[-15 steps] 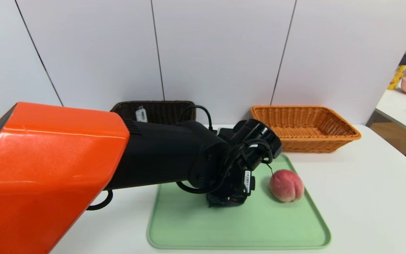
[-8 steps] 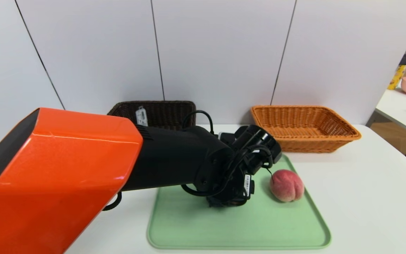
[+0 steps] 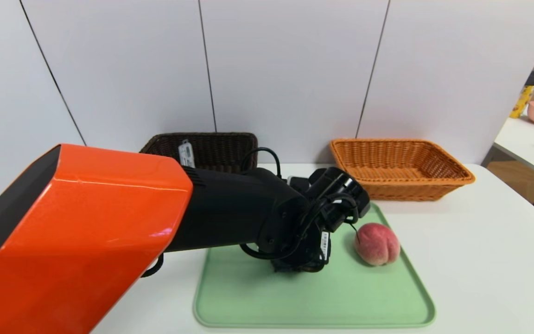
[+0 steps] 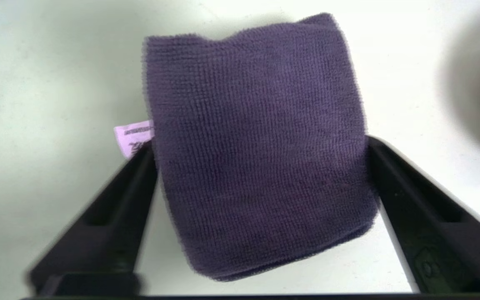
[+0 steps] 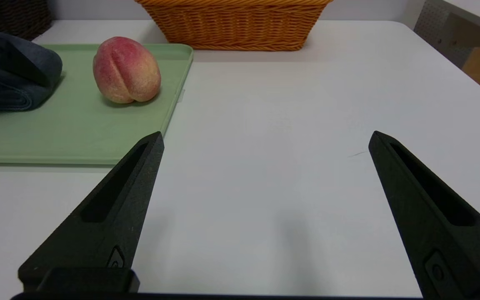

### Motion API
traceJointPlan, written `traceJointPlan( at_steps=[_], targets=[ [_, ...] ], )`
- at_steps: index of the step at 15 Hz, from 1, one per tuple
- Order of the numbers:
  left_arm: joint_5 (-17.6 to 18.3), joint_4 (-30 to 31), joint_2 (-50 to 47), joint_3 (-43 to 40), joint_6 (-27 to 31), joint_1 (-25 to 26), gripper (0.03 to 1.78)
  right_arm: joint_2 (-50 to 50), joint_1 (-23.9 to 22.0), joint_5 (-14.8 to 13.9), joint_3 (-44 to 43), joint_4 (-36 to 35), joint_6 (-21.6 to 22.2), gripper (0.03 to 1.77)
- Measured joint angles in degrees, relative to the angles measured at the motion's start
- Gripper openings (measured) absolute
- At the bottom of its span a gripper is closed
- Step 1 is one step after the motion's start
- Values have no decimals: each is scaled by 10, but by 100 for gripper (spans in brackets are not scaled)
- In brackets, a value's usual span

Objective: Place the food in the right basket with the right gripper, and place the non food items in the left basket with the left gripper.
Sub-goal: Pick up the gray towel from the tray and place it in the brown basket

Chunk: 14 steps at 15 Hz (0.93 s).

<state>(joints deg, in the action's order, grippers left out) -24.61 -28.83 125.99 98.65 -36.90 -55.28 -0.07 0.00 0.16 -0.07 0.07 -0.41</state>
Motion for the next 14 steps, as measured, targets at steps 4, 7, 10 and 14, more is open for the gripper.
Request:
traceJointPlan(
  at_steps=[4,7,10,14],
  targets=[
    [1,1,4,0,-3,0,92,0,0,0,0,0,0,170],
    [1,1,5,0,-2,0,38,0,0,0,0,0,0,170],
    [1,-6,-5,-2,1,1,26,0,0,0,0,0,0,170],
    [1,-7,-46,-7,11,20,26,0,0,0,0,0,0,170]
  ],
)
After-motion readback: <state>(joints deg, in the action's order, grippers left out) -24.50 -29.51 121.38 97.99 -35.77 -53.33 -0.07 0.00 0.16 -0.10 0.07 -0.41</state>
